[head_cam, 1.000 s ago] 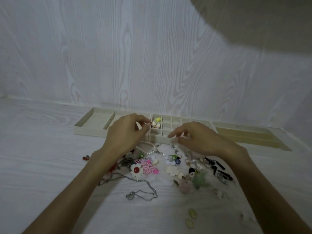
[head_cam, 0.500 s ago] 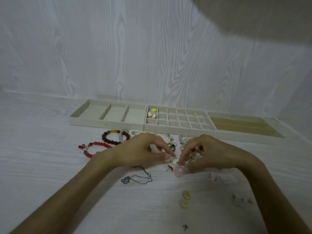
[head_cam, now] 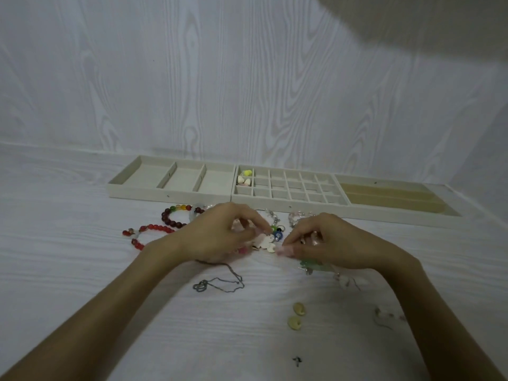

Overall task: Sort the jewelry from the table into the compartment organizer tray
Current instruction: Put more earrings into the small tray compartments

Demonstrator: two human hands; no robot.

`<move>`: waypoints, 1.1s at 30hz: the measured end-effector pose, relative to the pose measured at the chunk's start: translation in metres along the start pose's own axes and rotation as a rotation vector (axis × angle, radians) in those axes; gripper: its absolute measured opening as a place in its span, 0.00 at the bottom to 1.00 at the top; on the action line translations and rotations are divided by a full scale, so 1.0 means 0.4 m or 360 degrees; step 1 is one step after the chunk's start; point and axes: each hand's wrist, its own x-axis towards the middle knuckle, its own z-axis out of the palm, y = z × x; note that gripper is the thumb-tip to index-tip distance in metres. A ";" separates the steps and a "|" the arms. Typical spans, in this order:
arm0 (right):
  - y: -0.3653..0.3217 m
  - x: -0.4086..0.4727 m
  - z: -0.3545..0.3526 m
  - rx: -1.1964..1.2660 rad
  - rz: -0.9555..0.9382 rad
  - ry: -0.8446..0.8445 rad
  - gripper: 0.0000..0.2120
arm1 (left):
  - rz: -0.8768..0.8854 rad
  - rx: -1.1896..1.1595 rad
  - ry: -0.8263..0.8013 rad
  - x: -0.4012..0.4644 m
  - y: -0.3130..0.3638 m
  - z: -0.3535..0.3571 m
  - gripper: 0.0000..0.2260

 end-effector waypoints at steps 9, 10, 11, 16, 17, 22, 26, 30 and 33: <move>-0.013 0.033 0.019 0.1028 0.0311 0.0475 0.11 | -0.0387 -0.0906 -0.0038 0.008 0.066 0.002 0.19; -0.016 0.037 0.026 0.1104 0.0304 0.0502 0.10 | -0.0379 -0.0900 -0.0006 0.009 0.061 0.006 0.18; -0.018 0.040 0.032 0.1171 0.0290 0.0533 0.10 | -0.0387 -0.0905 0.0049 0.008 0.060 0.006 0.15; -0.027 0.045 0.040 0.1251 0.0303 0.0637 0.11 | -0.0419 -0.0962 0.0338 0.006 0.048 -0.001 0.08; -0.029 0.045 0.041 0.1223 0.0314 0.0627 0.12 | -0.0399 -0.0966 0.0388 0.006 0.045 -0.002 0.08; -0.042 0.054 0.049 0.1153 0.0258 0.0497 0.09 | -0.0327 -0.0975 0.0551 0.009 0.033 -0.006 0.06; -0.059 0.083 0.028 0.1077 0.0223 0.0354 0.07 | -0.0224 -0.0902 0.0448 0.023 0.036 -0.026 0.07; -0.068 0.148 -0.027 0.0950 0.0234 0.0406 0.14 | -0.0178 -0.0735 0.0476 0.081 0.033 -0.102 0.07; -0.069 0.195 -0.064 0.1026 0.0205 0.0565 0.10 | -0.0301 -0.0772 0.0477 0.130 0.017 -0.154 0.07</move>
